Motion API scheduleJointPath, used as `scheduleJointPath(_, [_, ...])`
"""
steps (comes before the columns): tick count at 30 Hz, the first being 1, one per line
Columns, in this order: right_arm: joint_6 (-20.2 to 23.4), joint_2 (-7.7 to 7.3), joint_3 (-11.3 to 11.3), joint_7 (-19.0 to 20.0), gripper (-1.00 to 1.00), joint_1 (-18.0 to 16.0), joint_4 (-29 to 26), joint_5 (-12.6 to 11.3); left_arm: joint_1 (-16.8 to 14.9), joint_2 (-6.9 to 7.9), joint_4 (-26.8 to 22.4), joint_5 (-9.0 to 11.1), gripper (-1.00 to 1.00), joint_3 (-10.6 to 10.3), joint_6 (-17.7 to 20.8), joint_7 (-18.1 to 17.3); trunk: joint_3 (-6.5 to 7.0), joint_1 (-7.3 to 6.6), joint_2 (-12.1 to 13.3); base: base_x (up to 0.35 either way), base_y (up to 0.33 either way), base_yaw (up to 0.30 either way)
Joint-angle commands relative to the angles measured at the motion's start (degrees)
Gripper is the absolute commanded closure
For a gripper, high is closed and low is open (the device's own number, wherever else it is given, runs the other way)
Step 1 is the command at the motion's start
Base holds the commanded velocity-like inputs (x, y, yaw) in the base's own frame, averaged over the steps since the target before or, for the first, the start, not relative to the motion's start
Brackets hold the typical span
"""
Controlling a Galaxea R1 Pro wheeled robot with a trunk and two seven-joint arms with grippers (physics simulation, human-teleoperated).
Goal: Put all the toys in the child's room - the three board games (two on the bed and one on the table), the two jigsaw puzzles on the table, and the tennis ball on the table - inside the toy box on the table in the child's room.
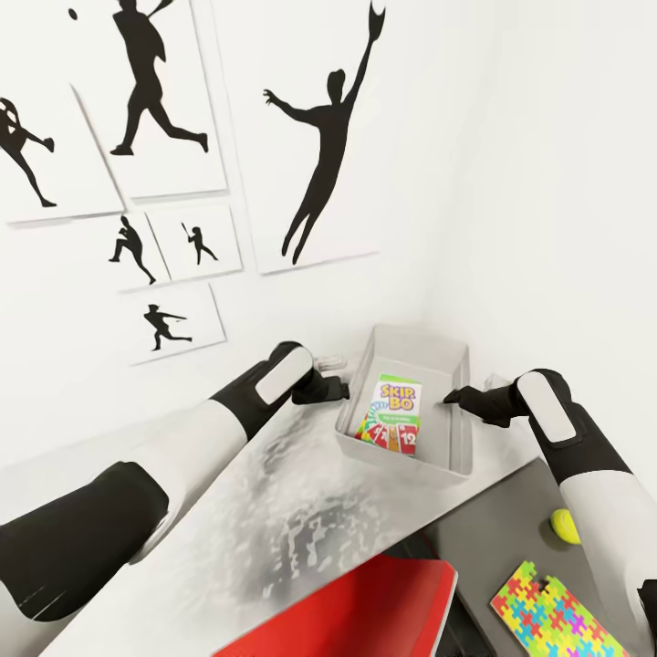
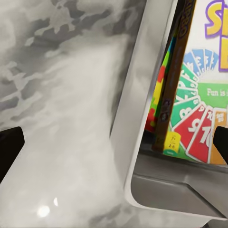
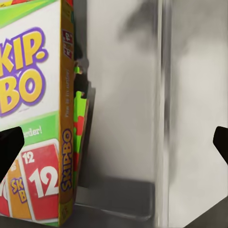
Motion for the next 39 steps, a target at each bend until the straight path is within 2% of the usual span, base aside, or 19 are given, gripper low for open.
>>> scheduleJointPath(1, [0.06, -0.05, 0.18, -0.58, -1.0, -0.05, -0.05, -0.59, -0.08, 0.0, 0.01, 0.58, -1.0, -0.28, -0.06, 0.47, -0.21, 0.03, -0.13, 0.0, 0.0, 0.0])
scheduleJointPath(14, [0.06, -0.05, 0.2, -0.61, -1.0, 0.0, -0.05, -0.59, -0.08, 0.0, -0.66, 0.64, -1.0, -0.71, -0.23, -0.01, -1.43, 0.03, -0.13, 0.0, 0.0, 0.0])
scheduleJointPath(21, [0.06, 0.0, 0.2, -0.6, -1.0, 0.03, -0.09, -0.61, -0.08, 0.0, -3.03, 0.72, -1.0, -0.73, -0.19, -0.35, -2.03, 0.03, -0.13, 0.0, 0.0, 0.0])
scheduleJointPath(29, [0.06, -0.01, 0.2, -0.61, -1.0, 0.5, -0.2, -0.67, -0.07, 0.0, -5.05, 0.74, -1.0, -0.76, -0.09, -2.36, -2.22, 0.03, -0.13, 0.0, 0.0, 0.0])
scheduleJointPath(39, [0.06, -0.07, 0.2, -0.59, -1.0, 0.64, -0.23, -0.68, -0.06, 0.0, -5.37, 0.7, -1.0, -0.73, -0.13, -2.93, -2.24, 0.03, -0.13, 0.0, 0.0, 0.0])
